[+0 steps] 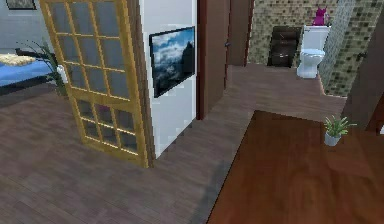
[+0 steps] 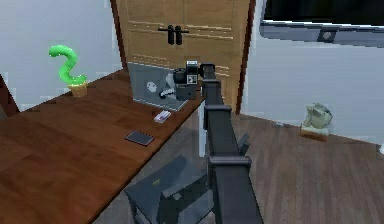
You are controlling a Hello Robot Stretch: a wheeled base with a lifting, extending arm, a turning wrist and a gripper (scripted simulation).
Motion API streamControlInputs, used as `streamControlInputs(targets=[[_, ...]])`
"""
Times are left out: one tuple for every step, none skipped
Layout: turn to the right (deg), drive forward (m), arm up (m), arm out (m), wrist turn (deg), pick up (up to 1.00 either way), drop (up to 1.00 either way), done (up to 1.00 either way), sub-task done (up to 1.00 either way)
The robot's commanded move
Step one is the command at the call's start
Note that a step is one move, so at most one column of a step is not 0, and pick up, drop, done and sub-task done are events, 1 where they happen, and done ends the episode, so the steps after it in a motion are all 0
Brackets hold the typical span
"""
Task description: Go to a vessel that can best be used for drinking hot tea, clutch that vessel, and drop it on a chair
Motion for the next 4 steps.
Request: streamControlInputs(targets=[[0.0,0.00,-0.50,0.00,0.0,0.00,0.00,0.00,0.00],[0.0,0.00,0.00,0.00,0.0,0.00,1.00,0.00,0.00],[0.0,0.00,0.06,0.00,0.0,0.00,0.00,0.00,0.00],[0.0,0.00,0.00,-0.08,0.0,0.00,0.00,0.00,0.00]])
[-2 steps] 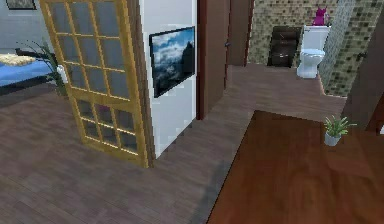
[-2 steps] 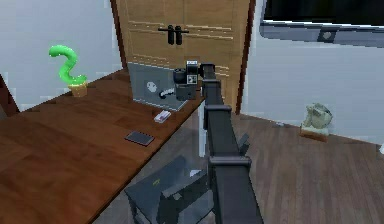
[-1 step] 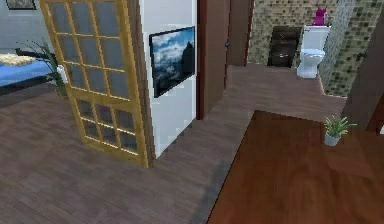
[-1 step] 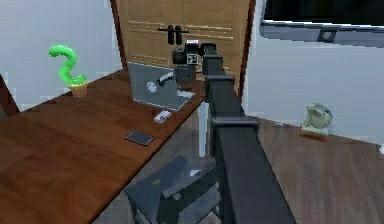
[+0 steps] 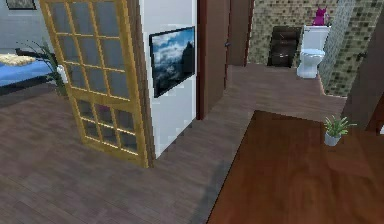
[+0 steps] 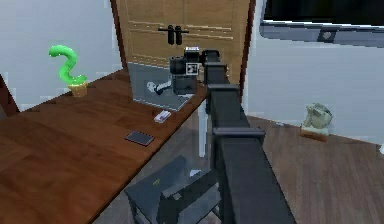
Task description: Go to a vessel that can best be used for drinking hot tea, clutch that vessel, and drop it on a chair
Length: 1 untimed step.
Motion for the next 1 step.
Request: streamControlInputs(targets=[[0.0,0.00,0.00,0.00,0.0,0.00,0.00,1.00,0.00]])
